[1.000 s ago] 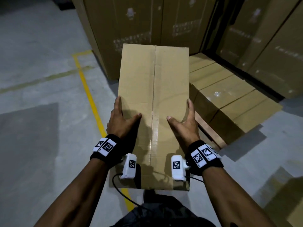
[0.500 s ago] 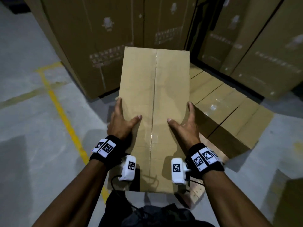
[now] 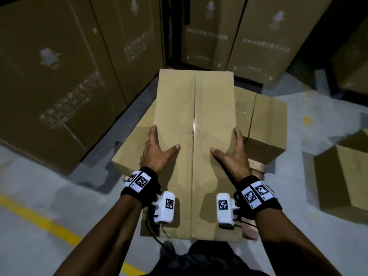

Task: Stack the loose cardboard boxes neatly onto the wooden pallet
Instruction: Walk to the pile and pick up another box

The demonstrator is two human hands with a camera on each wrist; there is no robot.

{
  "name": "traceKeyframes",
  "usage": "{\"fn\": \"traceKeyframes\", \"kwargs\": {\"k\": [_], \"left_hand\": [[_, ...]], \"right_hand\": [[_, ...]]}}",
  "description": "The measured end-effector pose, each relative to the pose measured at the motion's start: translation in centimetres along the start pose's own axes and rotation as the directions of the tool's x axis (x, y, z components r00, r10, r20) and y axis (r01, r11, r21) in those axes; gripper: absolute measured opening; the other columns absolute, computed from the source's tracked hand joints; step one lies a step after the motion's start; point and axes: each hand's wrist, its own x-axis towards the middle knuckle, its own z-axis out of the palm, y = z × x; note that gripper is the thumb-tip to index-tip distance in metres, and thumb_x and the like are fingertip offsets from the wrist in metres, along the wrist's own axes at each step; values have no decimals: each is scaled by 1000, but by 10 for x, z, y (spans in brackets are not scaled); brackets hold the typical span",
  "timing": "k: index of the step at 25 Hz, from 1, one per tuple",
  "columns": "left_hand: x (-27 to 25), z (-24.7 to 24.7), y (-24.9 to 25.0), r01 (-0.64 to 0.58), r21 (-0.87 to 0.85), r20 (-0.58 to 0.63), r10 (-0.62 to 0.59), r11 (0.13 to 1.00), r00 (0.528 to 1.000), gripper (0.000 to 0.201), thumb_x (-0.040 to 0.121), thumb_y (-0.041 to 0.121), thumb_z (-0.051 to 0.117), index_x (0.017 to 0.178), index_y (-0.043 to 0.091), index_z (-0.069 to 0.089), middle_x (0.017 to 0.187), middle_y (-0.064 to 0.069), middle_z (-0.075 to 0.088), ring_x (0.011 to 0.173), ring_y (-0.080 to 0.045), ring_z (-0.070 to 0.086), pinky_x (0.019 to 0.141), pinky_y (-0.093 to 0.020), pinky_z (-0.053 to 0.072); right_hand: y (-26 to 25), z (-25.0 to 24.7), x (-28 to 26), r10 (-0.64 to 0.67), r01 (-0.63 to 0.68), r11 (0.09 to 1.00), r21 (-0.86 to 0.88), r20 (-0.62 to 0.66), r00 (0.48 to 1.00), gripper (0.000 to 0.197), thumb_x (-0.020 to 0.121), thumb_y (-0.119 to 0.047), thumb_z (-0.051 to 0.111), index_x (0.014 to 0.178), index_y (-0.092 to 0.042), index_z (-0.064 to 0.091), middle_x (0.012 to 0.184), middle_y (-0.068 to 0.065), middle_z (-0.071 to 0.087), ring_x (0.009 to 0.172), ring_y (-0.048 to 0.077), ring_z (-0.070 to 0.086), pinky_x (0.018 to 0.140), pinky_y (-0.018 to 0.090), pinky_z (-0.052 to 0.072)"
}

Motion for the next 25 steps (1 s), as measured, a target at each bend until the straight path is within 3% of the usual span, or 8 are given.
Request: {"fn": "traceKeyframes", "kwargs": {"k": [4,7,10,15,21,23,25], "left_hand": [[35,9,0,7,14,116,-9,1000,993,104,78,54,77,155,40,9,158,-8,31,139,-35,38,110,-43,33],[60,21,0,16,30,177,-21,999,984,104,78,52,77,155,38,8,157,-10,34,137,-36,40,109,-42,34],[84,34,3,32,45,201,-41,998,979,104,79,50,77,155,37,8,157,-11,34,137,-37,40,109,-42,34],[113,54,2,72,82,225,-88,994,970,104,79,49,77,154,37,7,154,-13,36,135,-39,42,106,-43,37],[143,69,-13,105,126,307,-140,986,941,102,78,51,77,151,37,7,151,-14,40,129,-41,46,104,-44,39],[156,76,-23,115,133,342,-155,984,927,98,77,52,76,148,39,9,148,-13,44,125,-40,50,103,-43,42],[168,84,-34,127,144,382,-173,981,908,98,74,55,76,145,38,11,146,-12,45,123,-40,51,105,-46,43]], "right_hand": [[3,6,16,64,-65,998,-18,-73,995,106,69,-47,83,151,-54,16,144,-7,48,133,29,47,113,48,39],[10,9,38,110,-113,993,-21,-96,989,104,76,-38,83,154,-49,15,149,2,48,134,33,46,112,49,39],[16,12,62,161,-165,986,-26,-100,982,103,77,-38,83,154,-49,15,150,3,47,133,34,46,112,49,38],[32,18,91,194,-194,981,6,-104,975,104,77,-32,85,155,-45,17,148,3,48,132,30,47,109,39,39],[44,31,105,282,-288,957,-30,-131,950,105,78,-34,84,156,-42,15,160,-1,34,142,28,37,116,42,32],[50,39,108,290,-302,952,-46,-179,940,102,80,-31,83,158,-35,16,162,1,28,146,28,31,116,34,26],[58,49,108,297,-314,948,-42,-231,926,99,82,-27,83,158,-27,19,157,7,33,142,28,33,109,27,26]]}}
